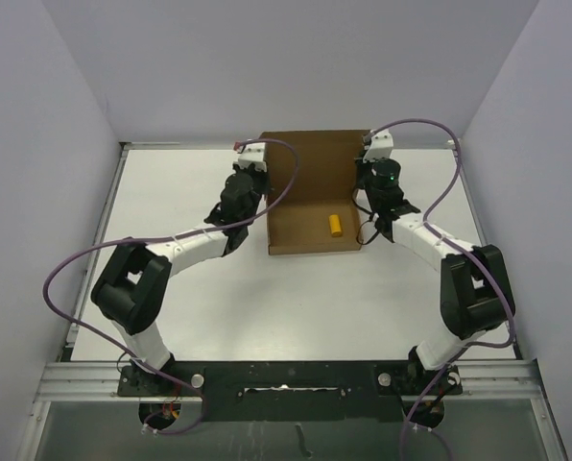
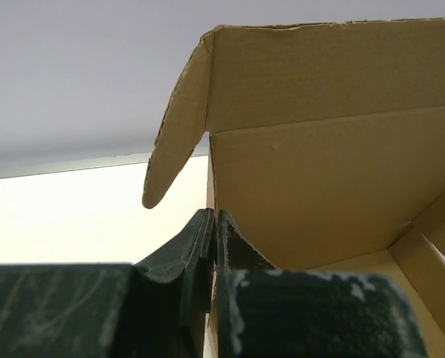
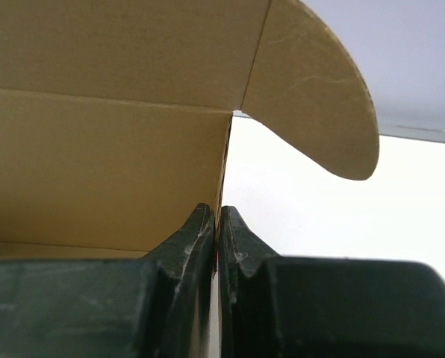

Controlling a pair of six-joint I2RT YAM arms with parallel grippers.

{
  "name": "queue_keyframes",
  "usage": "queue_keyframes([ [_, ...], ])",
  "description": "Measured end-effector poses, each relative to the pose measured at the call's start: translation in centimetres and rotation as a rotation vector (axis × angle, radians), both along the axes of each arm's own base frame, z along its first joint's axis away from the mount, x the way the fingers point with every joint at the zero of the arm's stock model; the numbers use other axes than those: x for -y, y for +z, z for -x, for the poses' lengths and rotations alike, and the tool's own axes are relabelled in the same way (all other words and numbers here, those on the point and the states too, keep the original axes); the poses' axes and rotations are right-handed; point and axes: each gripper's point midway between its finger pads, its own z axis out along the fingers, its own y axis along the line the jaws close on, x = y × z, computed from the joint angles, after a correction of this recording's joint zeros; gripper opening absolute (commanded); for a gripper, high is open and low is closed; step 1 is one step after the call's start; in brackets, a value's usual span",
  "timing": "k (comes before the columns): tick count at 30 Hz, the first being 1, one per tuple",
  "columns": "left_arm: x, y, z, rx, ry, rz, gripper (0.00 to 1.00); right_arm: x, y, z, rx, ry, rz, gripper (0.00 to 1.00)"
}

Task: Fold the paper box

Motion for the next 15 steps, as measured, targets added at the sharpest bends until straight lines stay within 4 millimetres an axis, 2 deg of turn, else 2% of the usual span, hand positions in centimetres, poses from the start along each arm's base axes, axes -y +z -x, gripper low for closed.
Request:
queue_keyframes([
  [6,1.0,0.2,0.8,0.010,0.016,0.013,0.00,0.9,0.0,1.2,-0.006,-0.040,-0.028,0.01],
  [11,1.1,-1.3,1.7,-0.005,0.023,0.014,0.00,1.1,-0.3,2.4,-0.017,-0.043,-0.041,0.02],
  [15,1.3,-1.6,2.4,0.007,0.026,0.035,0.00,1.2,-0.7,3.2,-0.026,-0.046,-0.039,0.02],
])
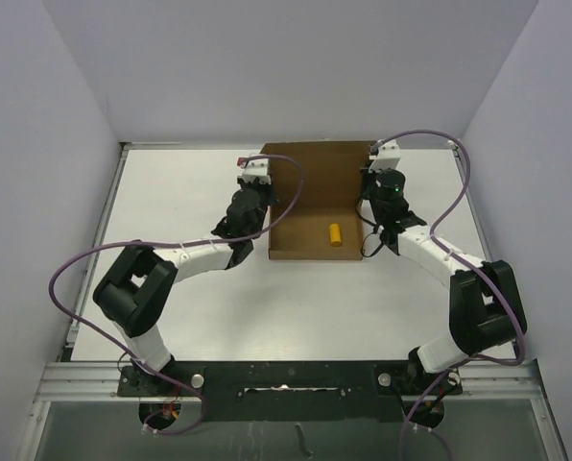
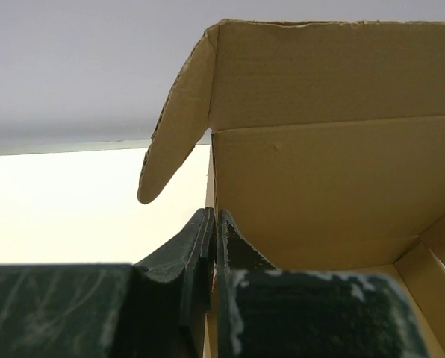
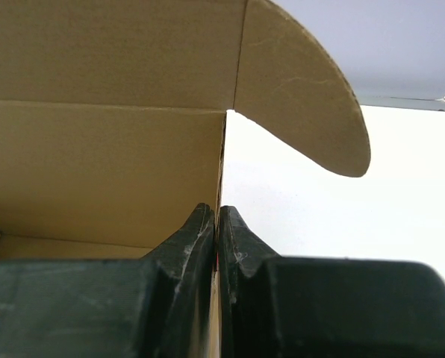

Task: Fold the paper box

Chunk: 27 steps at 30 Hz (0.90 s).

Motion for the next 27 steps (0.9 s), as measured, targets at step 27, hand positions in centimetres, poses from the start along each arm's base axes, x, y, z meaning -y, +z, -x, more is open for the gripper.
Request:
queue_keyframes([
  [27,0.4,-1.2,3.6,-0.050,0.043,0.053,0.00,0.0,-1.0,3.5,-0.054,0.021,0.009,0.05],
])
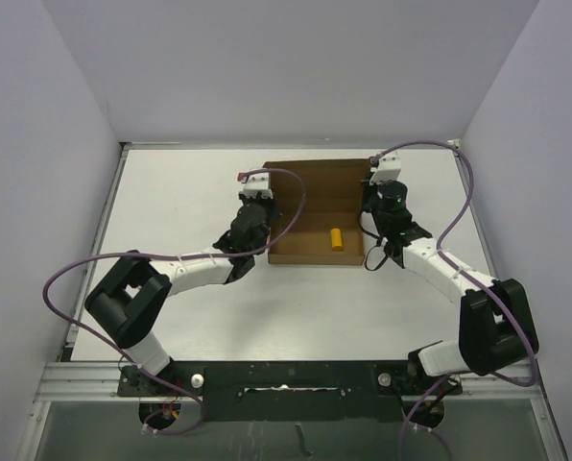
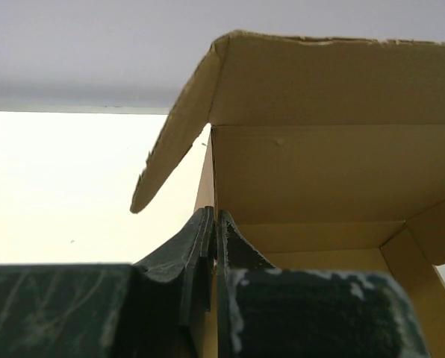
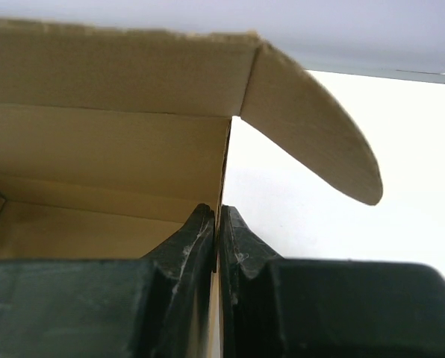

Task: Fold the paper box

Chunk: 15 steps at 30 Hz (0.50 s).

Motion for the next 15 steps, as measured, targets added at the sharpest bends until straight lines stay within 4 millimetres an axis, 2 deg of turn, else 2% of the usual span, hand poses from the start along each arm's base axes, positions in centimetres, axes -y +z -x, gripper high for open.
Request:
queue_keyframes([
  [15,-0.2,-1.7,2.0,-0.030,-0.016,-0.021,0.00,0.0,-2.3,3.2,-0.082,0.039,0.046,0.08],
])
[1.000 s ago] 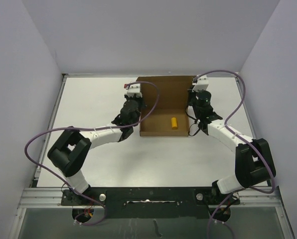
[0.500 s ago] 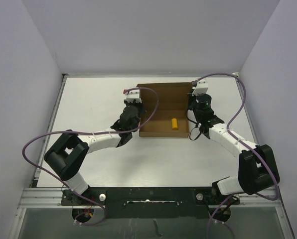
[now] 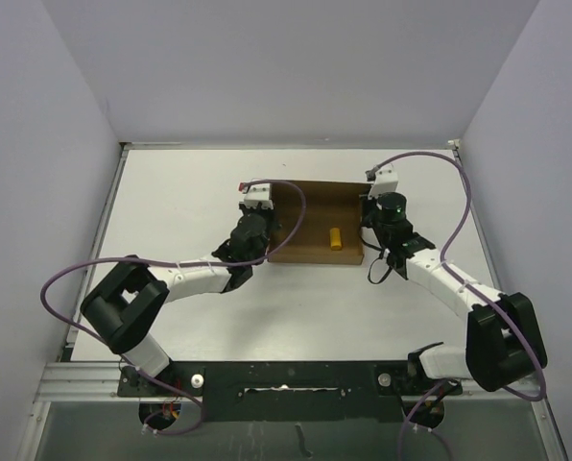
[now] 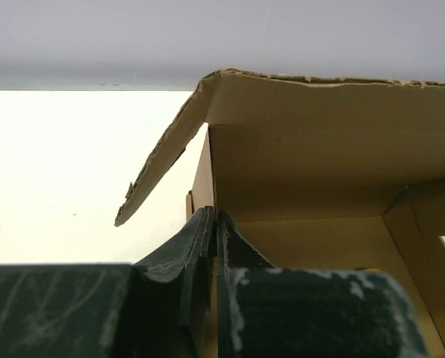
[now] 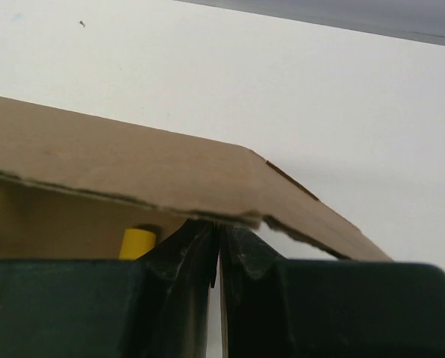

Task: Fold the paper box

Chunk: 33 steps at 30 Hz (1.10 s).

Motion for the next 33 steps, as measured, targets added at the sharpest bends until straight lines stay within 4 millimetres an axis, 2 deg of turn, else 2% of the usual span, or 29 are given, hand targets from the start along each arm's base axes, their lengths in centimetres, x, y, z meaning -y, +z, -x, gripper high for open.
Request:
queue_keyframes([
  [12,0.3,-1.8,2.2,-0.023,-0.026,-0.053,0.00,0.3,-1.0,2.4,-0.044,0.051,0.041,0.15],
  [15,0.1,-2.1,2.4,-0.028,-0.027,-0.059,0.00,0.0,-1.0,2.7,-0.052,0.077,0.051,0.18],
  [23,-0.1,-3.0,2.9,-0.039,-0.031,-0.084,0.03,-0.2,-1.9,3.3,-0.085,0.129,0.087,0.18],
  [26,-0.2,-3.3,3.0,-0.045,-0.034,-0.090,0.08,-0.2,-2.2,3.6,-0.096,0.140,0.102,0.20],
  [33,0.2,-3.2,4.5,-0.056,-0.094,-0.096,0.31,-0.1,-3.1,4.8,-0.134,0.176,0.130,0.31],
])
